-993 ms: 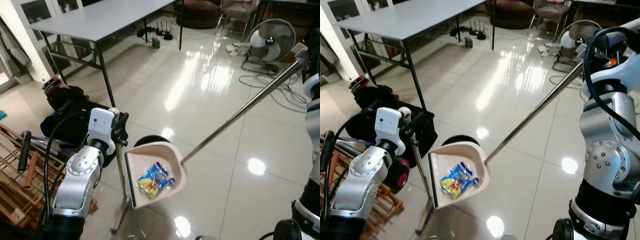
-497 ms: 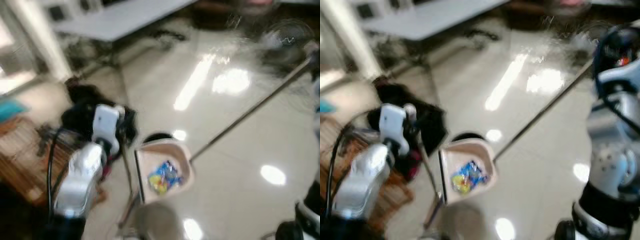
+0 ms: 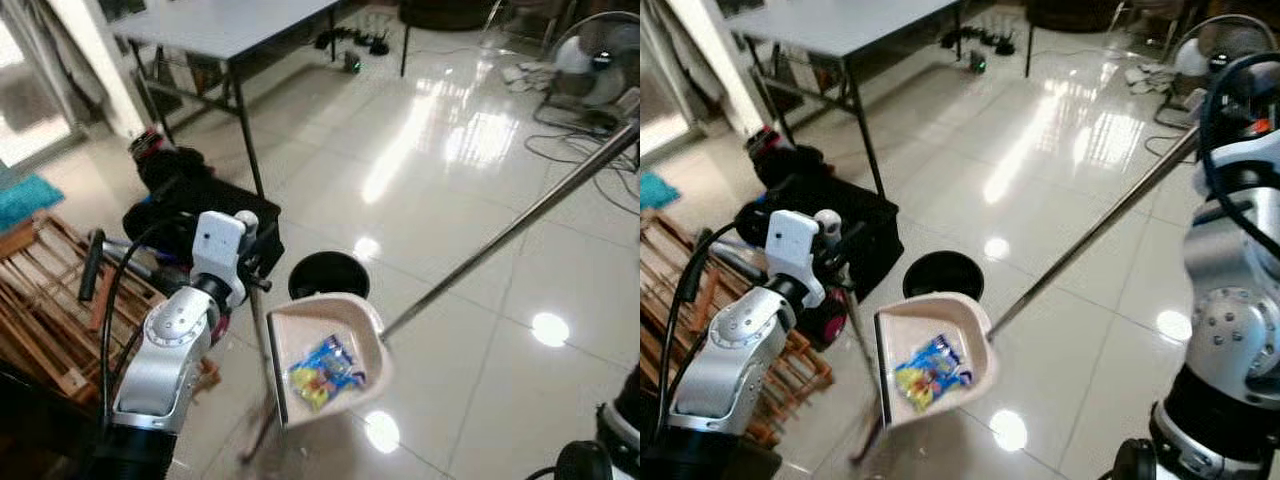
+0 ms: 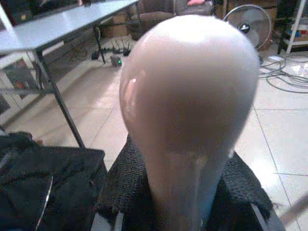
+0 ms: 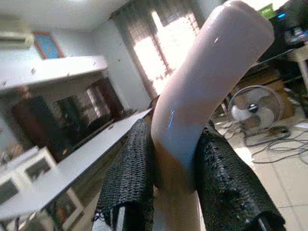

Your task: Sweep floor

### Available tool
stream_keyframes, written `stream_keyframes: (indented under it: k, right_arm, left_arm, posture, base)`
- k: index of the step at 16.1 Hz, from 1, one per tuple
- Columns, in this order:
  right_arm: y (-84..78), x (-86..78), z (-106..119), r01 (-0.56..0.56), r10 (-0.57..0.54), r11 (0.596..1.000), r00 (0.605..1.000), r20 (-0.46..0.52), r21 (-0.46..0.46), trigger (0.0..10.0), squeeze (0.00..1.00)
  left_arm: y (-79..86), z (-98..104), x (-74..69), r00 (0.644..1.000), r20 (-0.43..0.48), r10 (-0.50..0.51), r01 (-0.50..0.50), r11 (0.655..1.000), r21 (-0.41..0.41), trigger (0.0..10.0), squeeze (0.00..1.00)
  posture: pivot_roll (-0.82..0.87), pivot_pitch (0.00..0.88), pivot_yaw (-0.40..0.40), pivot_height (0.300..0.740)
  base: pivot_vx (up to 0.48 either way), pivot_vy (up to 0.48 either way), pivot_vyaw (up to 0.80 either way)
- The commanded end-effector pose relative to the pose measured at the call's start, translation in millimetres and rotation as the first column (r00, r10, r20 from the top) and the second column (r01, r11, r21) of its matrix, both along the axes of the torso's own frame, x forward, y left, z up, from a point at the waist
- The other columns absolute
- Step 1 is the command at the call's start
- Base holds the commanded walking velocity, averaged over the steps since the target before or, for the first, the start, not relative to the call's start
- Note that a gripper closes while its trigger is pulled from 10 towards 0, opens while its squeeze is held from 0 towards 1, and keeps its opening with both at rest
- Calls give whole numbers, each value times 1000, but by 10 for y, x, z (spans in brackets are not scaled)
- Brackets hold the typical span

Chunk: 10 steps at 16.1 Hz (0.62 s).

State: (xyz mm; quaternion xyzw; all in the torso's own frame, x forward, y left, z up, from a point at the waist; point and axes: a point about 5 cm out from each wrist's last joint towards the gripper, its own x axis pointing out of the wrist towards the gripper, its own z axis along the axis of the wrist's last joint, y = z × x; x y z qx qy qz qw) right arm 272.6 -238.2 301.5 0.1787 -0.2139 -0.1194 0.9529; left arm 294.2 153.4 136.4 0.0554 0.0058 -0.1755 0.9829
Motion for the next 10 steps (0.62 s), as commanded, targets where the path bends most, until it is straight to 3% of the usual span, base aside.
stream_keyframes:
  k: [1, 10]
  right_arm:
    - [22, -26, 71, -12, 12, 1000, 999, 37, 7, 10000, 0]
    - [45, 3, 81, -40, 40, 999, 999, 30, 9, 10000, 0]
  left_arm:
    - [35, 92, 14, 999, 37, 6, -7, 1000, 20, 10000, 0]
    - [40, 77, 17, 999, 39, 10, -11, 1000, 13, 10000, 0]
  posture:
    - [-87, 102, 64, 740]
    - [-98, 85, 49, 740]
  base:
    - [345, 0, 0]
    - [348, 0, 0]
